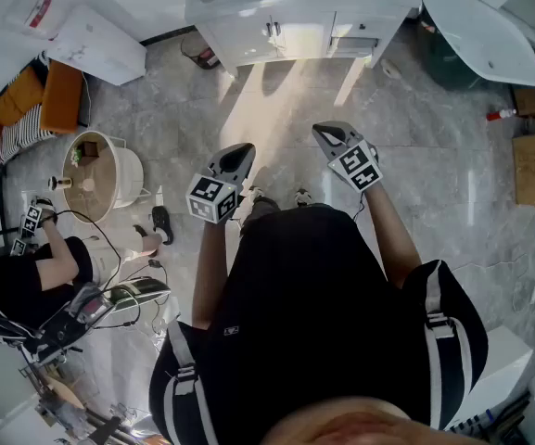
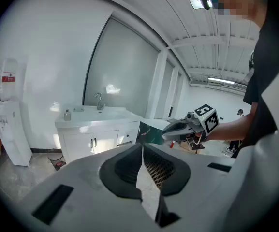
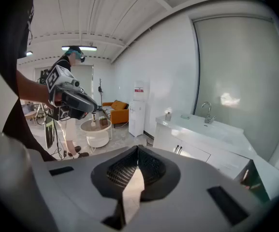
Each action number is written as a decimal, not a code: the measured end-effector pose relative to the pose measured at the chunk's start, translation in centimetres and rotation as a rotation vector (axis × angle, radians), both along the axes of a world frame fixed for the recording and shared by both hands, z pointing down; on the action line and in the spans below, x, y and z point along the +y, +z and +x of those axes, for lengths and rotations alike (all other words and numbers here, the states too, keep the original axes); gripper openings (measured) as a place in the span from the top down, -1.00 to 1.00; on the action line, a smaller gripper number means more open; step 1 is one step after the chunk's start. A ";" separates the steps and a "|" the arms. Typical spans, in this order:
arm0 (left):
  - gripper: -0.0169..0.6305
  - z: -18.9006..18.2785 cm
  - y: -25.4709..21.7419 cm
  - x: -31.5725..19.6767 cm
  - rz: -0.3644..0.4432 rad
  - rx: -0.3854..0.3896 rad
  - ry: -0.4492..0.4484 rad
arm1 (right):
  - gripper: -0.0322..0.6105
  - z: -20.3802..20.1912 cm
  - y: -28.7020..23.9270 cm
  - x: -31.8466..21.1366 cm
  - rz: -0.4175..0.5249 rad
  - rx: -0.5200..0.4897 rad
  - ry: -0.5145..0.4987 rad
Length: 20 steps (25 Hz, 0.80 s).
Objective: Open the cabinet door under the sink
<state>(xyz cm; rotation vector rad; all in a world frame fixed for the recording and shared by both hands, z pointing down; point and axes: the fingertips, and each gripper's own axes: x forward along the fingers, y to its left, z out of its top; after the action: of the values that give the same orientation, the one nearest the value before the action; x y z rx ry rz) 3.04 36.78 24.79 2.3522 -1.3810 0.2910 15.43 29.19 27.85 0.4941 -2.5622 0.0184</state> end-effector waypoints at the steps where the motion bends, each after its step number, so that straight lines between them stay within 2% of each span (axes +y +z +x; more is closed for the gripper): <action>1: 0.89 0.0 0.0 -0.1 0.000 -0.001 0.001 | 0.71 0.0 0.1 -0.1 -0.002 0.000 0.000; 13: 0.89 0.9 -0.1 0.2 -0.012 -0.010 0.020 | 0.71 1.9 0.7 -0.3 -0.021 0.006 0.020; 20: 0.89 0.0 0.5 -0.4 -0.029 0.008 0.032 | 0.71 1.9 1.0 -1.7 -0.018 0.003 0.108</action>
<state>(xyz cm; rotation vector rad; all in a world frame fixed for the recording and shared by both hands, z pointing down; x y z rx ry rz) 3.04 36.37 25.25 2.3509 -1.3270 0.3083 17.29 27.53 28.90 0.6244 -2.5276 0.0796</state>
